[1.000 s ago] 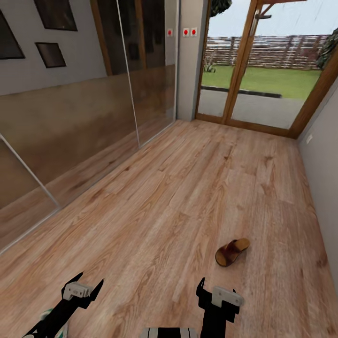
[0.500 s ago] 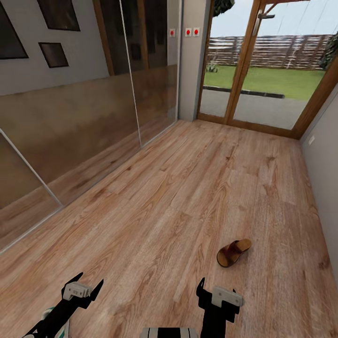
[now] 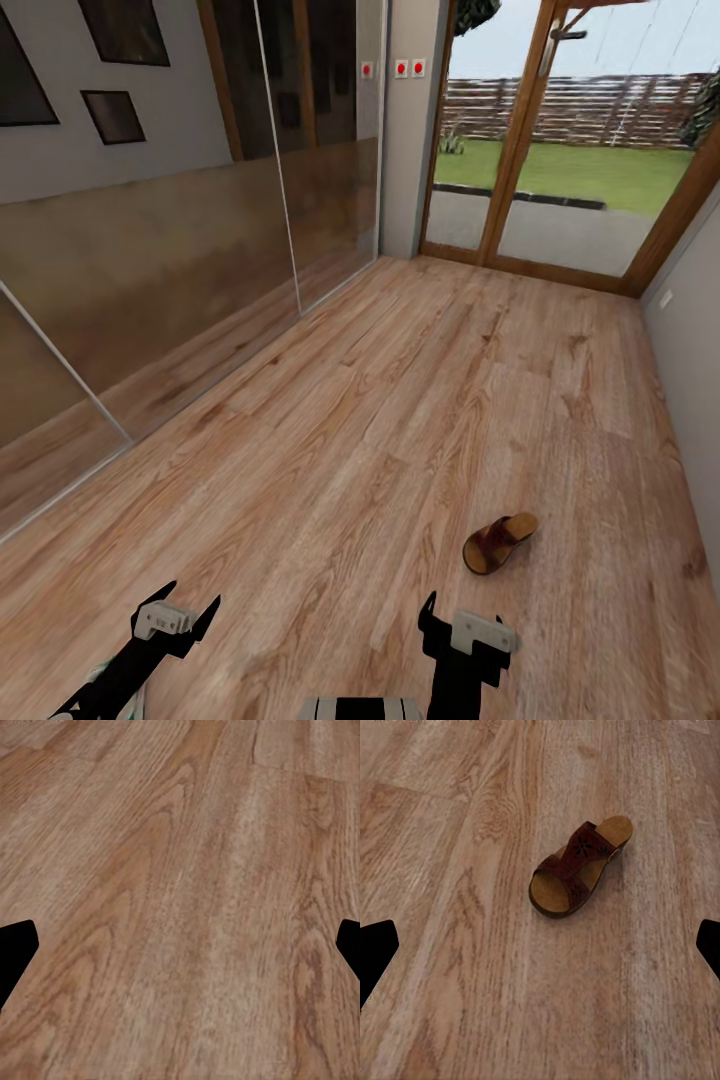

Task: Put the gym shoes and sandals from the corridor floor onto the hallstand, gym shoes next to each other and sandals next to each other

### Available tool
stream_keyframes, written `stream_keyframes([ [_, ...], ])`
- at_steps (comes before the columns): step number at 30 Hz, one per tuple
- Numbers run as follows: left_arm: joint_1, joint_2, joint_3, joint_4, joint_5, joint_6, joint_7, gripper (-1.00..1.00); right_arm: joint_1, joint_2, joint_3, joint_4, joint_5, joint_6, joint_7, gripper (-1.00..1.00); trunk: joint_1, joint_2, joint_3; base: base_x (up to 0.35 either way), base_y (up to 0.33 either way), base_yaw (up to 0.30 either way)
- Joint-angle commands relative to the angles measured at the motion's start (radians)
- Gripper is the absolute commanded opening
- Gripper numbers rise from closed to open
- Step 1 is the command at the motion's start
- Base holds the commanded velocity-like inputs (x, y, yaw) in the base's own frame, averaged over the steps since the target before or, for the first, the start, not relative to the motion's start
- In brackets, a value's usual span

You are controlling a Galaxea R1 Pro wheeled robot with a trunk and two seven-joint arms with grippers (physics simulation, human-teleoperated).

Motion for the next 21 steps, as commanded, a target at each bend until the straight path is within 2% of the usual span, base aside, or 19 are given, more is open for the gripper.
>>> stream_keyframes([
  [1, -0.001, -0.001, 0.004, 0.0, -0.008, -0.005, -0.004, 1.0, -0.001, 0.0, 0.002, -0.001, -0.005, -0.001, -0.005, 1.0, 0.0, 0.0, -0.001, 0.171, 0.0, 0.001],
  [8, -0.001, -0.001, 0.004, 0.0, -0.008, -0.005, -0.004, 1.0, -0.001, 0.0, 0.002, -0.001, -0.005, -0.001, -0.005, 1.0, 0.0, 0.0, -0.001, 0.118, 0.0, 0.0],
  [21, -0.001, -0.001, 0.004, 0.0, -0.008, -0.006, -0.004, 1.0, -0.001, 0.0, 0.002, -0.001, -0.005, -0.001, -0.005, 1.0, 0.0, 0.0, -0.001, 0.015, 0.0, 0.0],
])
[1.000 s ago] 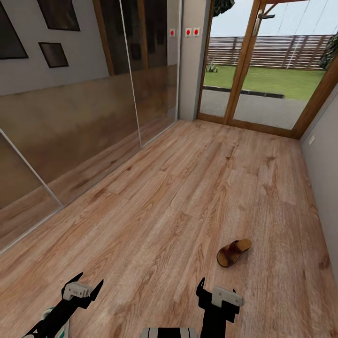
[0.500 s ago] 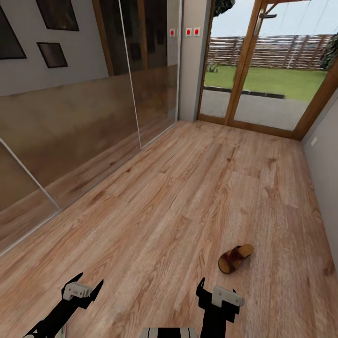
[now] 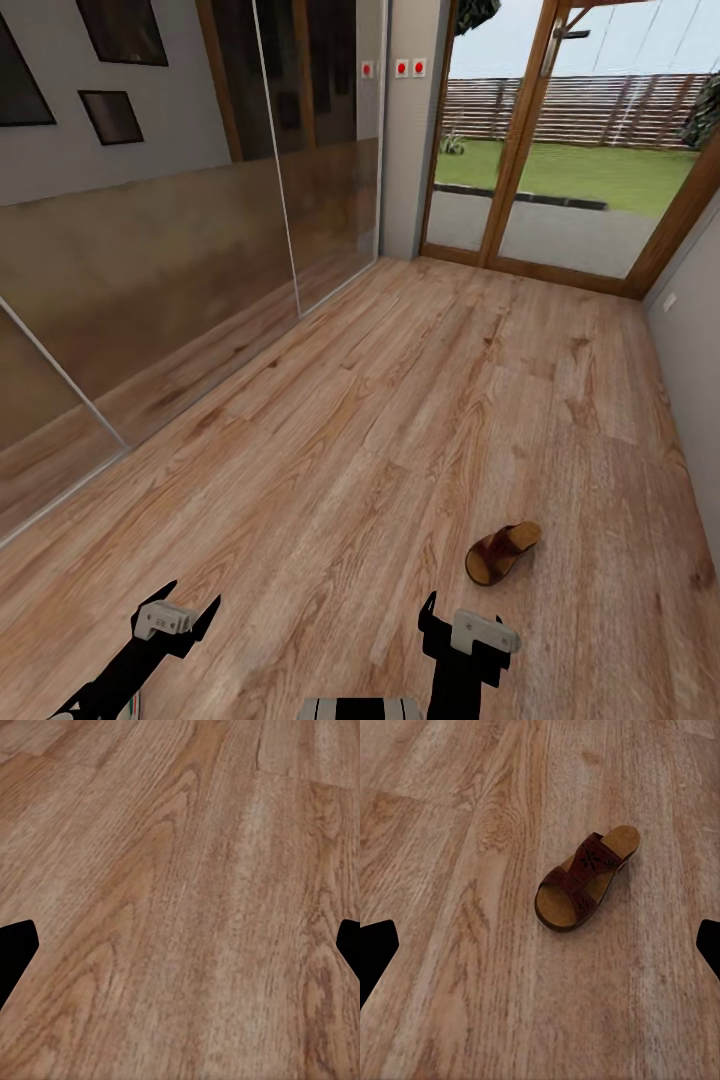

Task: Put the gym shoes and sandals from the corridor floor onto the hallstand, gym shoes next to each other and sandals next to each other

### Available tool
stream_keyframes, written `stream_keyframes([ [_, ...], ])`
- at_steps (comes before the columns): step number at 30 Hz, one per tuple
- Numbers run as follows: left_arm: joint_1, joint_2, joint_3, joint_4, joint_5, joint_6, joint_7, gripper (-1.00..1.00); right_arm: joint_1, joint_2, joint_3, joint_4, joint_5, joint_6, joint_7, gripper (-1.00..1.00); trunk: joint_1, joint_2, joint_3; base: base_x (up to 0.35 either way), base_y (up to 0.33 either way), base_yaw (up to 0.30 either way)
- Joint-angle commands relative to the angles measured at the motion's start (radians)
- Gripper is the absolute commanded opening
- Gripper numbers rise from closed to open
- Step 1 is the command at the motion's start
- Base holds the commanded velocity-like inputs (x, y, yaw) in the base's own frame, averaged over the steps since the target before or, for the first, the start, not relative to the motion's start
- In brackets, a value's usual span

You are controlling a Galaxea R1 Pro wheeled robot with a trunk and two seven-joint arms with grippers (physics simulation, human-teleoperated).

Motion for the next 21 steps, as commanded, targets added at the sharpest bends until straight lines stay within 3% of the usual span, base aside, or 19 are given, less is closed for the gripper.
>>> stream_keyframes([
  [1, -0.001, -0.001, 0.004, 0.0, -0.009, -0.006, -0.004, 1.0, -0.001, 0.0, 0.002, -0.001, -0.005, -0.001, -0.005, 1.0, 0.0, 0.0, -0.001, 0.002, 0.0, 0.0],
  [15, -0.001, -0.001, 0.004, 0.0, -0.009, -0.006, -0.004, 1.0, -0.001, 0.0, 0.002, -0.001, -0.005, -0.001, -0.005, 1.0, 0.0, 0.0, -0.001, 0.001, -0.097, 0.001],
  [21, -0.001, 0.0, 0.004, 0.0, -0.009, -0.006, -0.004, 1.0, -0.001, 0.0, 0.002, -0.001, -0.005, -0.001, -0.005, 1.0, 0.0, 0.0, -0.001, 0.0, -0.04, 0.1],
])
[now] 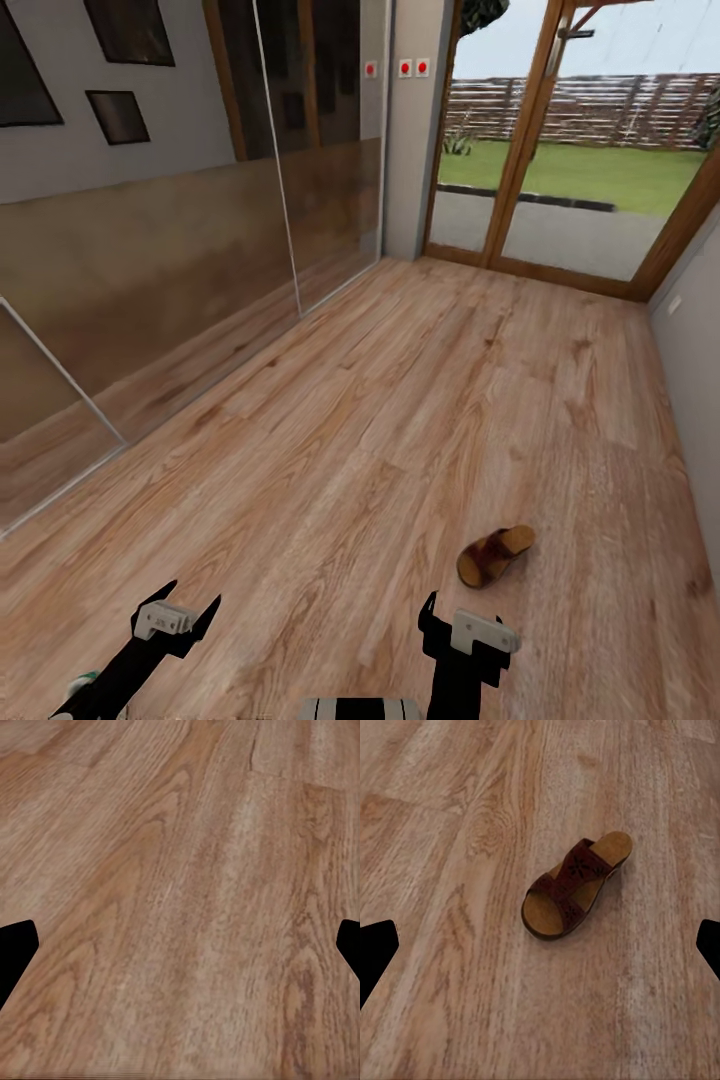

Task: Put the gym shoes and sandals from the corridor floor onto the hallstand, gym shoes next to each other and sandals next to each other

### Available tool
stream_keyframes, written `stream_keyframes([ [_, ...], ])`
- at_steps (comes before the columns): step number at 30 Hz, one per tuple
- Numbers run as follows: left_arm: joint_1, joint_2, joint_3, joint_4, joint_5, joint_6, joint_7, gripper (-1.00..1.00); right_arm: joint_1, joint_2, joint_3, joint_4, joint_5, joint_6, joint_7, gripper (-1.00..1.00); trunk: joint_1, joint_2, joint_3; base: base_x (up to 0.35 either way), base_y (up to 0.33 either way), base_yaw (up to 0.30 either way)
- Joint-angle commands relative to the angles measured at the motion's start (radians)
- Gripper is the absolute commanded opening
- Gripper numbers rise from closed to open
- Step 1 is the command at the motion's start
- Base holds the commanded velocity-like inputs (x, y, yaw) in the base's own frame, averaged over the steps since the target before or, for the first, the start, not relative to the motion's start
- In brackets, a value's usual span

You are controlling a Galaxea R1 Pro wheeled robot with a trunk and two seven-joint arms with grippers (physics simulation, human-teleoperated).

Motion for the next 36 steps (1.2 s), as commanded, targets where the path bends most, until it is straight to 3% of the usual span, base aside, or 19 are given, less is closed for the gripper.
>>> stream_keyframes([
  [1, -0.001, -0.001, 0.004, 0.0, -0.008, -0.005, -0.004, 1.0, -0.001, 0.0, 0.002, -0.001, -0.005, -0.001, -0.005, 1.0, 0.0, 0.0, -0.001, 0.0, -0.022, 0.183],
  [17, -0.001, -0.001, 0.004, 0.0, -0.008, -0.005, -0.004, 1.0, -0.001, 0.0, 0.002, -0.001, -0.005, -0.001, -0.006, 1.0, 0.0, 0.0, -0.001, 0.0, -0.008, 0.232],
  [36, -0.001, -0.002, 0.004, 0.0, -0.008, -0.005, -0.004, 1.0, -0.001, 0.0, 0.002, -0.001, -0.005, -0.001, -0.006, 1.0, 0.0, 0.0, -0.001, 0.0, 0.0, 0.093],
])
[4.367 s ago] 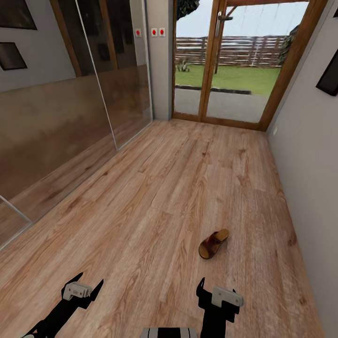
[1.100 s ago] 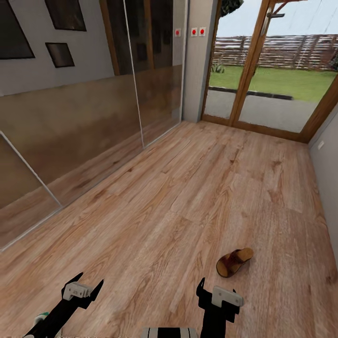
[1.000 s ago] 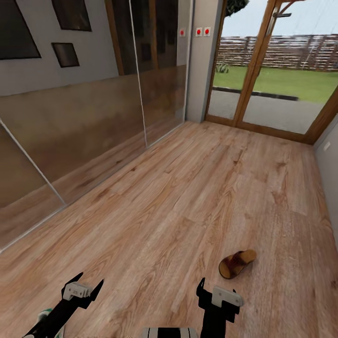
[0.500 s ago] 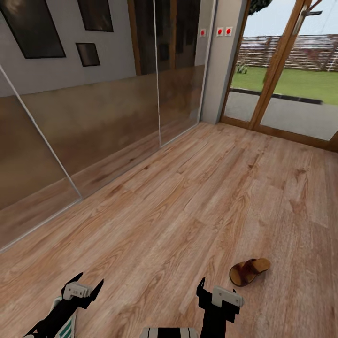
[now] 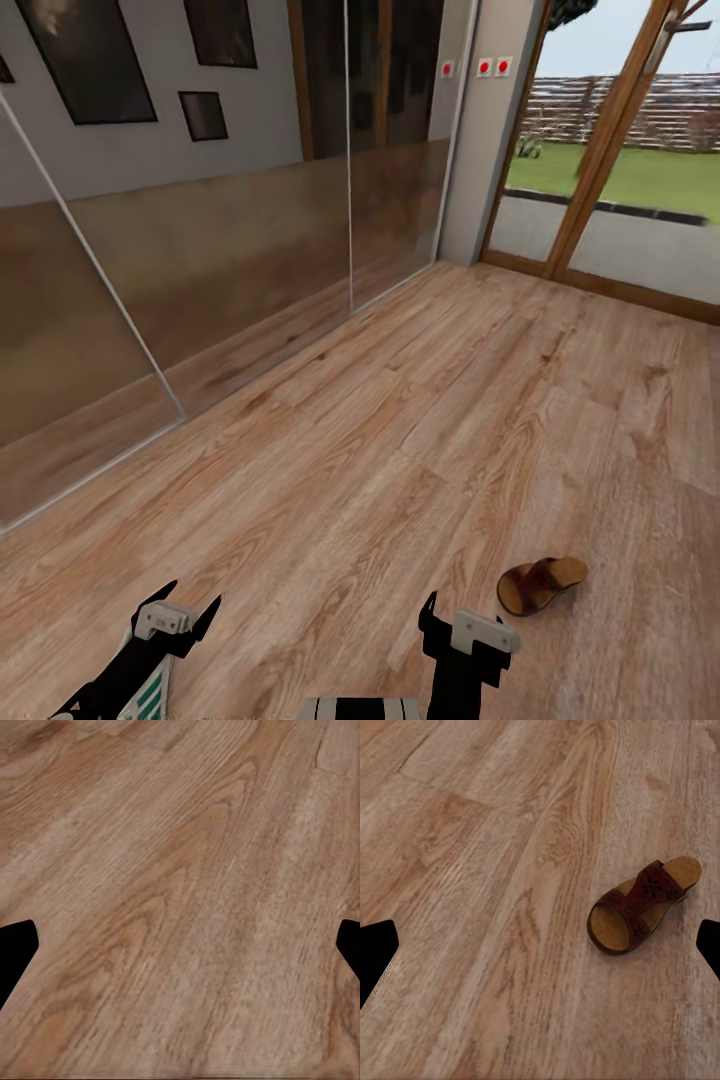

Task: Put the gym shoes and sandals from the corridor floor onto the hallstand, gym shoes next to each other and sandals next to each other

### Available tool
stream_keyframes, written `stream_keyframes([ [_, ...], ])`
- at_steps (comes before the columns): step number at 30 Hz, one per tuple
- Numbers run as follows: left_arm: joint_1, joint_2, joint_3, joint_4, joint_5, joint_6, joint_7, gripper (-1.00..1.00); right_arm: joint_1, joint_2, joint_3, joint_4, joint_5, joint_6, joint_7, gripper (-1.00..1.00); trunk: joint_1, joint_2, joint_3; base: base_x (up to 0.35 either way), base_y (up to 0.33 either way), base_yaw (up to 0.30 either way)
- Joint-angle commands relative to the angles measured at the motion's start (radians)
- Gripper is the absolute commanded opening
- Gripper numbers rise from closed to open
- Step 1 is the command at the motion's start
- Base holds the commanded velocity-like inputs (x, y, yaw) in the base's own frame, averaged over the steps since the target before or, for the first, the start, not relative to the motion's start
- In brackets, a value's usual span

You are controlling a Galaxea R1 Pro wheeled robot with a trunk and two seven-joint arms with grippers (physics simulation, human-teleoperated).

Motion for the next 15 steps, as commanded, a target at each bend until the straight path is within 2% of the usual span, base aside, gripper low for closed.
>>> stream_keyframes([
  [1, -0.001, -0.001, 0.004, 0.0, -0.008, -0.005, -0.004, 1.0, -0.001, 0.0, 0.002, -0.001, -0.005, -0.001, -0.005, 1.0, 0.0, 0.0, -0.001, 0.0, 0.0, 0.184],
  [7, -0.001, -0.001, 0.004, 0.0, -0.008, -0.005, -0.004, 1.0, -0.001, 0.0, 0.002, -0.001, -0.005, -0.001, -0.005, 1.0, 0.0, 0.0, -0.001, 0.0, 0.0, 0.126],
  [15, -0.001, -0.001, 0.004, 0.0, -0.008, -0.005, -0.004, 1.0, -0.001, 0.0, 0.002, -0.001, -0.005, -0.001, -0.004, 1.0, 0.0, 0.0, -0.001, 0.0, 0.0, 0.039],
])
